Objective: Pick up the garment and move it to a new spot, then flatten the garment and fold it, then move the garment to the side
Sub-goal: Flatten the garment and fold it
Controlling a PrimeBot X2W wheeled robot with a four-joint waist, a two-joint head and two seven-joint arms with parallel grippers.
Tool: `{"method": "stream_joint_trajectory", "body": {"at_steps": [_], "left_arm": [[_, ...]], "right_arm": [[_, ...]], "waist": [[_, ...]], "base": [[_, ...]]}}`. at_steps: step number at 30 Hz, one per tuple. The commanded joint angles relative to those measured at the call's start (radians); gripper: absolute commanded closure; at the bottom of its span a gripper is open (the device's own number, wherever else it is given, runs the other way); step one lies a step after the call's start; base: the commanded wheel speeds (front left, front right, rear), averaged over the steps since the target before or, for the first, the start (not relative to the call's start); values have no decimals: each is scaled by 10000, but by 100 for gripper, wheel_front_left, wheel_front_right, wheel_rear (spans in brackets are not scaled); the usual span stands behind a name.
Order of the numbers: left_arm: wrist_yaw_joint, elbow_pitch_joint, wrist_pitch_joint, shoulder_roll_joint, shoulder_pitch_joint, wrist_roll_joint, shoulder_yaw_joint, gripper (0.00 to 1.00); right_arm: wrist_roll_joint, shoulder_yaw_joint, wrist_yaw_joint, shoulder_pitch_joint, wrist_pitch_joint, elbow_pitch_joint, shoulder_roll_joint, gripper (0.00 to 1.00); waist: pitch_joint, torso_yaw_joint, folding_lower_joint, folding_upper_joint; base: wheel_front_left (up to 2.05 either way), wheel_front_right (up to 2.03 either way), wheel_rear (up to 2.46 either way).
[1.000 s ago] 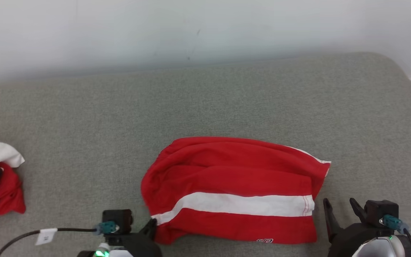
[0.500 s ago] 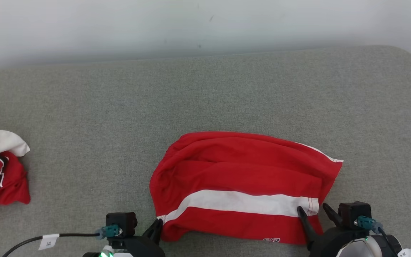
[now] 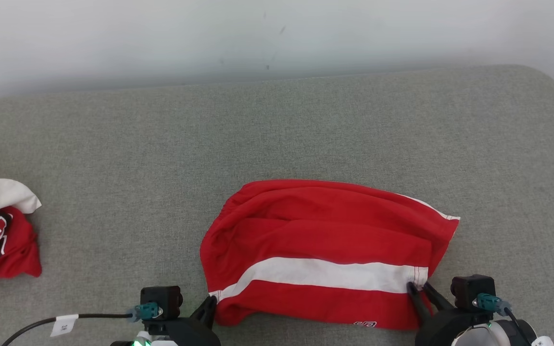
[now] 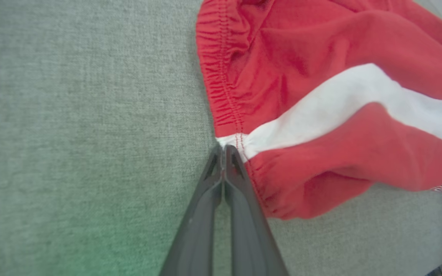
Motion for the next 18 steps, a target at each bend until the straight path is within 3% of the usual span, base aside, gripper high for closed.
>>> {"method": "stream_joint_trajectory", "body": {"at_steps": [1,2,8,12,15,18], "left_arm": [[59,87,-49,73,-14,-46,39,100],[41,54,-132,69,-18,-46,63,100],[-430,-447,-1099,-371,-36,-601,618,100],[-1275,-1212,-1889,-596,-152,-1553,1406,100],[-1755,-1928,-2044,-412,-451,-1887,1824,100],[-1970,-2942,-1569,-13,-1156,-2438,2395,100]], "right_arm": [[1,-2,-19,-92,-80,29,6,87],[-31,9,-19,-107,-116,18,6,100],[379,90,-19,-99,-660,-619,5,100],[1435,384,-19,-101,-1105,-1614,0,100],[1755,705,-19,-519,-1187,-2681,-97,100],[2201,857,-19,-1586,-1031,-3781,-853,100]], "waist": [[-7,14,0,-1],[-12,19,0,-1],[-68,44,0,-1],[-122,2,0,-1],[-139,-107,0,-1],[104,-338,0,-1]], "base": [[0,0,0],[0,0,0],[0,0,0],[0,0,0],[0,0,0],[0,0,0]]}}
